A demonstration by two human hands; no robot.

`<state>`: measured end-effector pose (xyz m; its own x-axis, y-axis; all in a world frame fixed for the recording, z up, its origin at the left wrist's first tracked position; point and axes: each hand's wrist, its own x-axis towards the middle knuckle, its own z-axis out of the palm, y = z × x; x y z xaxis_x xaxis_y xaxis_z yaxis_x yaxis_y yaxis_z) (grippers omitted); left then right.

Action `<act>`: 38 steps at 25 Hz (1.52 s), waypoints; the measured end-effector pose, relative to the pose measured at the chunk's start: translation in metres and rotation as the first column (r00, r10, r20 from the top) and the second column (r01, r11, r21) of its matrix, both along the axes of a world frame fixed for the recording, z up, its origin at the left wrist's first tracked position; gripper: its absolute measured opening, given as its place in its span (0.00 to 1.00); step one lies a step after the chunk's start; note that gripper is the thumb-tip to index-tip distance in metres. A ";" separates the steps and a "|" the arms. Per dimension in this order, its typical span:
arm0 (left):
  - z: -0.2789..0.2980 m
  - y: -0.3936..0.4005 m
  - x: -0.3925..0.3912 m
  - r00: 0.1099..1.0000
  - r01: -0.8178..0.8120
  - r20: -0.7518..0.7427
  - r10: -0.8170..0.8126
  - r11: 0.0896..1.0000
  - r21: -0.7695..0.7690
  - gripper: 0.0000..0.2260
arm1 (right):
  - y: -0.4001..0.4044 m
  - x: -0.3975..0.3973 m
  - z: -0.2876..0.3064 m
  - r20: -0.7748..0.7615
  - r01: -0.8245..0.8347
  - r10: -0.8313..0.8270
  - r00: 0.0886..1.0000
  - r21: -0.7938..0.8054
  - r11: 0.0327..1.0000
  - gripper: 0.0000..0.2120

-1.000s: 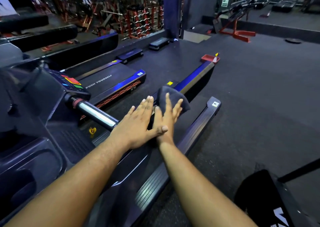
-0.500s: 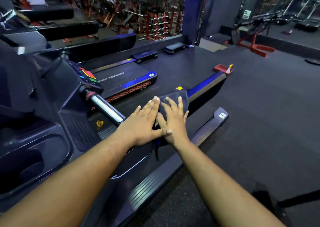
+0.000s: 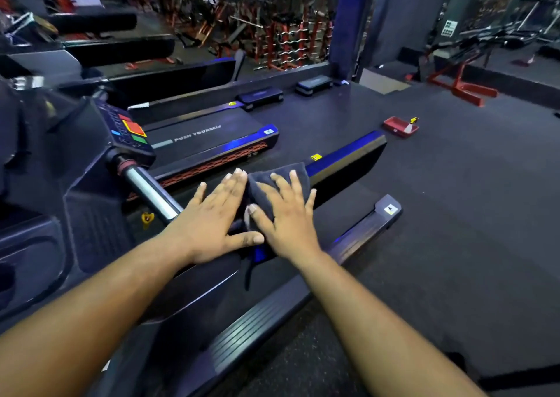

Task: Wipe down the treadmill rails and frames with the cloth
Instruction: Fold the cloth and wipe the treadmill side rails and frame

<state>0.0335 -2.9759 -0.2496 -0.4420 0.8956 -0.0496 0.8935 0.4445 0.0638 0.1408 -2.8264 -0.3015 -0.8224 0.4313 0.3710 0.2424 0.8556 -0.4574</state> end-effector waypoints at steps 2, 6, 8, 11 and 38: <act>0.000 0.013 0.001 1.000 -0.008 -0.031 0.006 0.999 -0.048 0.54 | 0.055 -0.012 0.005 -0.016 0.082 -0.082 0.997 0.048 0.995 0.28; 0.000 0.046 0.008 0.996 0.028 -0.084 -0.035 0.996 -0.087 0.52 | 0.145 -0.033 0.018 0.050 0.359 -0.355 0.933 -0.142 0.922 0.21; -0.001 0.061 0.009 0.995 0.060 -0.081 -0.066 0.995 -0.084 0.52 | 0.113 -0.032 0.010 0.019 0.391 -0.404 0.914 -0.298 0.871 0.25; -0.001 0.086 0.009 0.993 0.087 -0.078 -0.093 0.994 -0.073 0.52 | 0.060 -0.018 -0.006 -0.055 0.284 -0.344 0.937 -0.452 0.846 0.31; -0.005 0.121 0.006 0.987 0.145 -0.066 -0.146 0.989 -0.034 0.52 | 0.143 -0.042 -0.004 -0.219 0.236 -0.674 0.705 -0.824 0.515 0.32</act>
